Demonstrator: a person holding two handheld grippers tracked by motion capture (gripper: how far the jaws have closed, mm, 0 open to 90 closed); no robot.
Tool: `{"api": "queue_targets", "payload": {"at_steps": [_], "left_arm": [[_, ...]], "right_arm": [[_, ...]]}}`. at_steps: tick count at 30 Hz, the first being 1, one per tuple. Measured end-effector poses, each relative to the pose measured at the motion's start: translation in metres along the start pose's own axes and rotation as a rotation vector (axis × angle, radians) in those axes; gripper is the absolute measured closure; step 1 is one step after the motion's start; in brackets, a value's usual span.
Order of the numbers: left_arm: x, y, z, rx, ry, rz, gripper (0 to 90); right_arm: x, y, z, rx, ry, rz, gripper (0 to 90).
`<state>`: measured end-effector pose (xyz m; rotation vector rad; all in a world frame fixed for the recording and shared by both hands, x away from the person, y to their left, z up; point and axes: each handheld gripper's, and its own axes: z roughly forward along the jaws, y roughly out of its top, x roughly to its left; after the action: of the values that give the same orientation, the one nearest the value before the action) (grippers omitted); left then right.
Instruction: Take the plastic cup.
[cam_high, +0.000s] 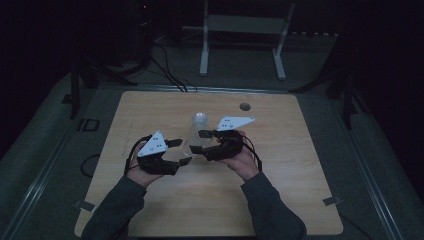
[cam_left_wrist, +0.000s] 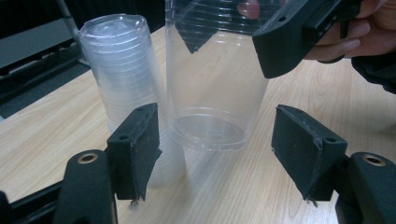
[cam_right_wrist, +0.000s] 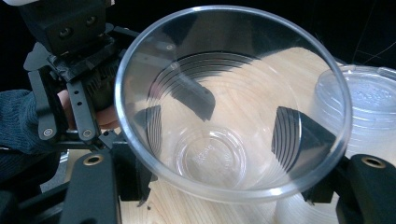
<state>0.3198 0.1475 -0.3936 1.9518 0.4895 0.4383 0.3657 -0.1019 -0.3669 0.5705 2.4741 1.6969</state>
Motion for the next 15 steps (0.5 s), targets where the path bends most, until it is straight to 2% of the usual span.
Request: {"api": "queue_targets", "payload": {"at_steps": [15], "left_arm": [[-0.0027,0.0056,0.0044,0.015,0.011,0.023,32.8]], "right_arm": [[0.0025,0.0041,0.0011,0.010,-0.005,-0.014,33.3]]}}
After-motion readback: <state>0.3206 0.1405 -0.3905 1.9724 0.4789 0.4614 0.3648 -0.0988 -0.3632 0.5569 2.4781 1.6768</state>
